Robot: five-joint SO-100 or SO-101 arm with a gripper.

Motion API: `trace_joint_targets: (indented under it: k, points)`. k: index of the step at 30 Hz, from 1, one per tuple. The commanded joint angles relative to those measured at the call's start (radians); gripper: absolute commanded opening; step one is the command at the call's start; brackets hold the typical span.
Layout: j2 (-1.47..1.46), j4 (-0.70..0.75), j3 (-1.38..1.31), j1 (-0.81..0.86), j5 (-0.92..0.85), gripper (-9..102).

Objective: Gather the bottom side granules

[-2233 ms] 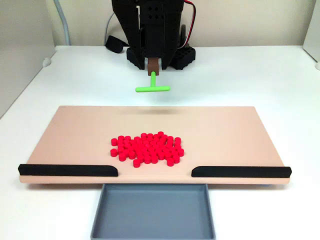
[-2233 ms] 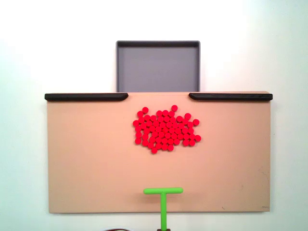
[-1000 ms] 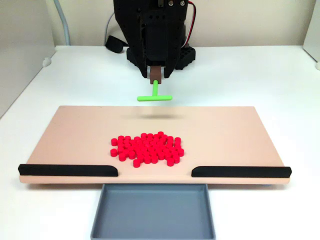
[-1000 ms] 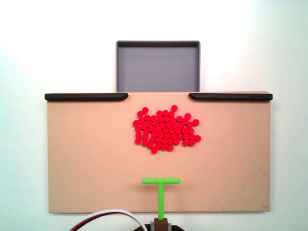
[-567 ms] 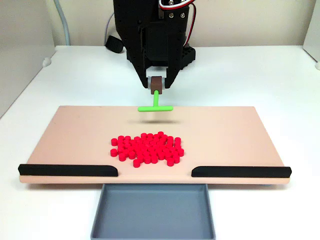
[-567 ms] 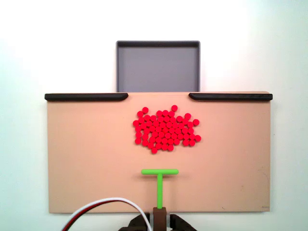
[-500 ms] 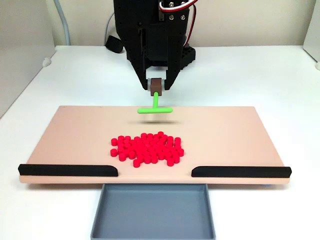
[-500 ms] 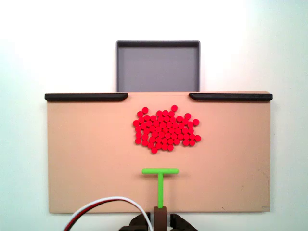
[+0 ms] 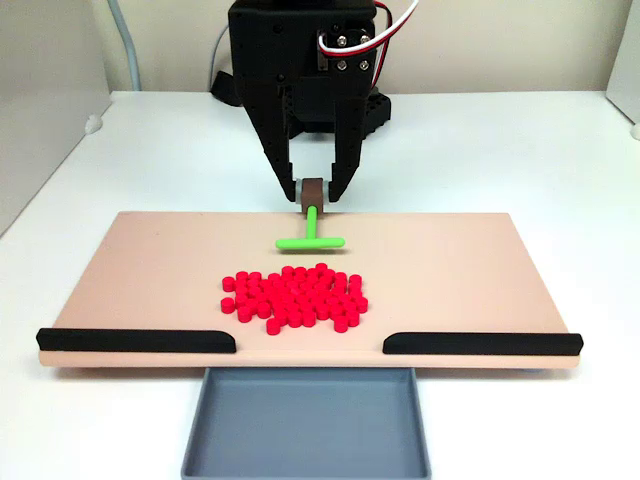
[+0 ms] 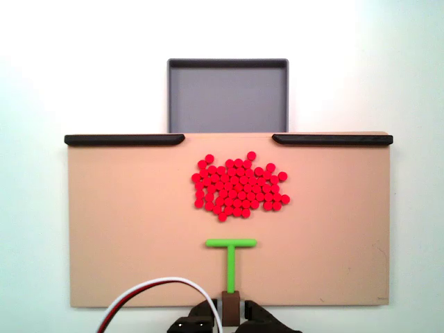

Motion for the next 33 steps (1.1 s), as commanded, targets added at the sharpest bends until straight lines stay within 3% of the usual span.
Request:
trace_joint_targets:
  k: [1, 33]
  points:
    - [0.005, -0.043, 0.015, -0.006, 0.005, 0]
    - [-0.153, -0.149, -0.049, 0.008, 0.0, 0]
